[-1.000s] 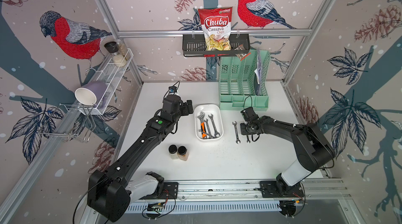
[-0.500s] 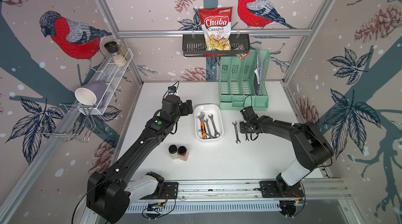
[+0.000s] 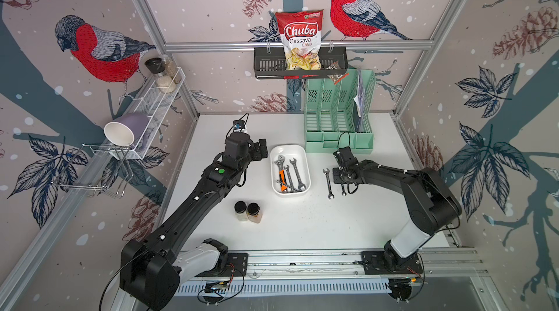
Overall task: Take out the wrench from the storage box
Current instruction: Place the wrench at the center of the board.
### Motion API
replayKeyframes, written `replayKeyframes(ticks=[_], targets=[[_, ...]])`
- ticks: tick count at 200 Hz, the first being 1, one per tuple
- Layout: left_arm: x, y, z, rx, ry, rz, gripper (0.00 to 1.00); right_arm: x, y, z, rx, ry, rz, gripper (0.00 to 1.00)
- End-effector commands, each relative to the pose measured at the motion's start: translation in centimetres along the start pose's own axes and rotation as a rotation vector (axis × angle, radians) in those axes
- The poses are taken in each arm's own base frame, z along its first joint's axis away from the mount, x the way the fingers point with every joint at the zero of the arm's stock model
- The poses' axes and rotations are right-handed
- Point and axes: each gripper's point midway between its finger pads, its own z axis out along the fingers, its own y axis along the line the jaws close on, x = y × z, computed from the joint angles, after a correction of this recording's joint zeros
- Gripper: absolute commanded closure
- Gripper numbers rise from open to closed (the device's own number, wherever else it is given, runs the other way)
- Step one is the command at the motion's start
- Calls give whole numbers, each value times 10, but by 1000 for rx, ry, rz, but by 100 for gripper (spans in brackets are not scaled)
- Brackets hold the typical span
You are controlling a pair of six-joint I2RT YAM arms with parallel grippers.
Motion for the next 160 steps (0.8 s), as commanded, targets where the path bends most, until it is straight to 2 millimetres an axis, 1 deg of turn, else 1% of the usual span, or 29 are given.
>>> replayKeyframes(ticks=[1, 31, 60, 83, 104, 116, 120, 122, 127, 143, 160], targets=[[-7, 1, 0, -4, -29, 11, 6, 19, -2, -1, 12, 83, -22, 70], [-7, 3, 2, -17, -31, 11, 6, 6, -4, -11, 32, 51, -29, 64], [1, 5, 7, -34, 2, 4, 7, -9, -5, -23, 44, 16, -41, 62], [-3, 6, 4, -45, 1, 2, 7, -21, -3, -35, 34, -19, -36, 61], [-10, 6, 0, -53, -20, 4, 7, -36, 7, -53, -6, -65, -32, 60], [-7, 8, 1, -65, -10, 9, 7, -44, 14, -64, -26, -92, -36, 60], [-6, 9, 2, -68, -5, 10, 7, -47, 18, -68, -37, -100, -40, 60], [-15, 6, -1, -61, -24, 5, 7, -49, 20, -70, -42, -103, -41, 59], [-19, 5, -1, -59, -28, 6, 7, -52, 24, -74, -53, -112, -43, 59], [-19, 3, 1, -58, -17, 12, 7, -62, 37, -85, -90, -137, -53, 59], [-19, 2, 3, -59, -4, 15, 7, -74, 59, -97, -146, -169, -69, 60]])
